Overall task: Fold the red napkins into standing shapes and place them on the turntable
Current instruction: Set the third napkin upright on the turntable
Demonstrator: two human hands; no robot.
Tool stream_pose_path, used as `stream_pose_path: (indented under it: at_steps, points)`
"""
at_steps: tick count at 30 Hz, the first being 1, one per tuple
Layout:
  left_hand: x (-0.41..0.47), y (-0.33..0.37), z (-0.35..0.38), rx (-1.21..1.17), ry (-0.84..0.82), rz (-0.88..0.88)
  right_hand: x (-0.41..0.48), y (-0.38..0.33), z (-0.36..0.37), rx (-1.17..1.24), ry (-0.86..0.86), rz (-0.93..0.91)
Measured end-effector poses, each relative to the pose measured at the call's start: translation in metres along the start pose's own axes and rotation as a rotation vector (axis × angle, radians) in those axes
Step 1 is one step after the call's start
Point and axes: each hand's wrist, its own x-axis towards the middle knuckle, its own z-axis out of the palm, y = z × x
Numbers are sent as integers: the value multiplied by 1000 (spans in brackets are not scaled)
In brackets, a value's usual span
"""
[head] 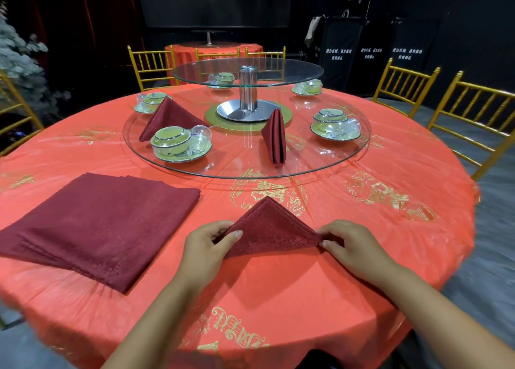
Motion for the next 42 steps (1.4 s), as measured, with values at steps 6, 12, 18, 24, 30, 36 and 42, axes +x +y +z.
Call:
stream_pose_path:
  at_steps: [6, 12, 18, 24, 30, 36, 42]
  points:
    - [40, 22, 6, 78, 26, 26, 30, 10, -8, -33, 143, 56]
    - [74, 16, 18, 58, -4, -9, 56, 22, -6, -21, 188, 166]
    - [80, -10, 22, 72, -38, -36, 54, 32, 7, -27, 93, 216]
    - [81, -20, 23, 55, -8, -18, 59, 13, 10, 75, 103, 185]
    - [82, -19, 23, 49, -18, -28, 76, -7, 36, 214, 188, 137]
    - [96, -13, 14, 341, 26, 97, 73, -5, 43, 150, 222, 131]
    - [141, -22, 8, 816, -104, 125, 74, -2, 45, 131, 225, 131]
